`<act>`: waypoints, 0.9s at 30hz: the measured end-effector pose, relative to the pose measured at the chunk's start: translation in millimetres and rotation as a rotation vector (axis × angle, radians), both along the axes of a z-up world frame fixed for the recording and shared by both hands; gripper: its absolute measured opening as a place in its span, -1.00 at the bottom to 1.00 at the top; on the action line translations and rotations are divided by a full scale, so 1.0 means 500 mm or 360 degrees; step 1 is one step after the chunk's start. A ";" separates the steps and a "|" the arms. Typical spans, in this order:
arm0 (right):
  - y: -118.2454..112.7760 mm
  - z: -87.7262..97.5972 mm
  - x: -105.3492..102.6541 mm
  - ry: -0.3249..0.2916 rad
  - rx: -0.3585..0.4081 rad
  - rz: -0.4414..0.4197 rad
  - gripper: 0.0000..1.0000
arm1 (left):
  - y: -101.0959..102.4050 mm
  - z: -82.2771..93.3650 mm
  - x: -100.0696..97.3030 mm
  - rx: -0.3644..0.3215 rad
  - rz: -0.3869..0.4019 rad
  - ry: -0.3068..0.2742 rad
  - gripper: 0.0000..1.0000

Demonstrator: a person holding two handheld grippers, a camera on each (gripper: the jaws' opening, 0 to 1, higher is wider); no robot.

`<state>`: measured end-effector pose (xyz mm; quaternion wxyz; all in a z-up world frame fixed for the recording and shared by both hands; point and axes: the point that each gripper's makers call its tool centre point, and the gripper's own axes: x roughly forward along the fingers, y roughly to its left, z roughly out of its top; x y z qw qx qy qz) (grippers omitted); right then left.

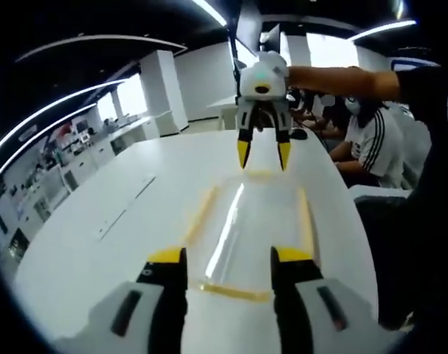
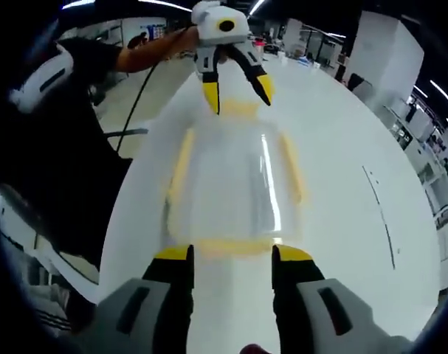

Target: Snap each plastic latch of the storage box into its locked position after aligning the lid with the box until every specified latch is closed and the lid sits flush.

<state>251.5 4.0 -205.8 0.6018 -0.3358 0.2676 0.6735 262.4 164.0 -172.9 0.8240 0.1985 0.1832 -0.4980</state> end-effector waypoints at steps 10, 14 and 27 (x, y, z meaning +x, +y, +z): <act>0.019 0.011 -0.005 0.0031 0.0297 -0.0068 -0.02 | -0.020 0.002 -0.007 -0.0119 -0.0014 -0.0022 -0.11; 0.024 0.003 -0.013 0.0023 0.0346 -0.0100 0.11 | -0.021 -0.003 -0.011 -0.0200 0.0012 0.0026 0.00; 0.039 0.000 0.020 0.0057 0.0601 -0.0430 0.27 | 0.013 -0.042 0.012 -0.0300 0.0222 0.0131 0.01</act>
